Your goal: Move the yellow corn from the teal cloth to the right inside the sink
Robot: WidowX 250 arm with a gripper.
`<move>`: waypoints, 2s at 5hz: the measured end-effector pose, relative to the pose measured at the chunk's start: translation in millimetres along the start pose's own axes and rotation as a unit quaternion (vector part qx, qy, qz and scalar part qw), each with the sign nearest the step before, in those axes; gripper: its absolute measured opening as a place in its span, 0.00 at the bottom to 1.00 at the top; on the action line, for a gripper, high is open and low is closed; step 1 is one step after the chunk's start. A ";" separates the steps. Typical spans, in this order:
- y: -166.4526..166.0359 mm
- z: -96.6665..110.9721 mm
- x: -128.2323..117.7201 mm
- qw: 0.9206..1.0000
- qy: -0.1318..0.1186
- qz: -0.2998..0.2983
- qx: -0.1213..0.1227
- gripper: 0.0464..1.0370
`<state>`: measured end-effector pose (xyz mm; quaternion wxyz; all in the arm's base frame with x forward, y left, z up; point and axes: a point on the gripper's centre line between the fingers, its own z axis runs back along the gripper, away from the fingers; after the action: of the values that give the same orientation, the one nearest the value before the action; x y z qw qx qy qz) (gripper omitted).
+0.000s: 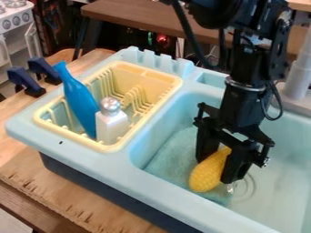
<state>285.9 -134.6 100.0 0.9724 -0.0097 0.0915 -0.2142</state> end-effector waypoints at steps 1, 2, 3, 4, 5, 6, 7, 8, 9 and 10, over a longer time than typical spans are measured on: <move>-10.4 12.7 5.7 1.000 -0.021 -0.009 0.012 0.67; -32.0 29.4 13.1 0.997 -0.074 -0.003 0.012 0.67; -47.7 31.7 26.1 0.992 -0.124 0.018 -0.018 0.66; -57.6 23.1 28.7 0.990 -0.135 0.028 -0.041 0.67; -58.1 7.7 29.7 0.990 -0.124 0.039 -0.061 0.67; -51.7 -5.6 27.7 0.988 -0.121 0.059 -0.081 0.66; -53.3 -9.4 29.1 0.987 -0.116 0.060 -0.093 0.74; -55.0 -12.2 26.9 0.989 -0.100 0.052 -0.093 0.96; -59.9 -0.9 26.9 0.992 -0.101 0.033 -0.065 0.97; -67.1 19.8 24.5 0.992 -0.119 0.010 -0.051 0.96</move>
<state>283.5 -206.2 119.2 0.9767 -0.0834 -0.0144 -0.1973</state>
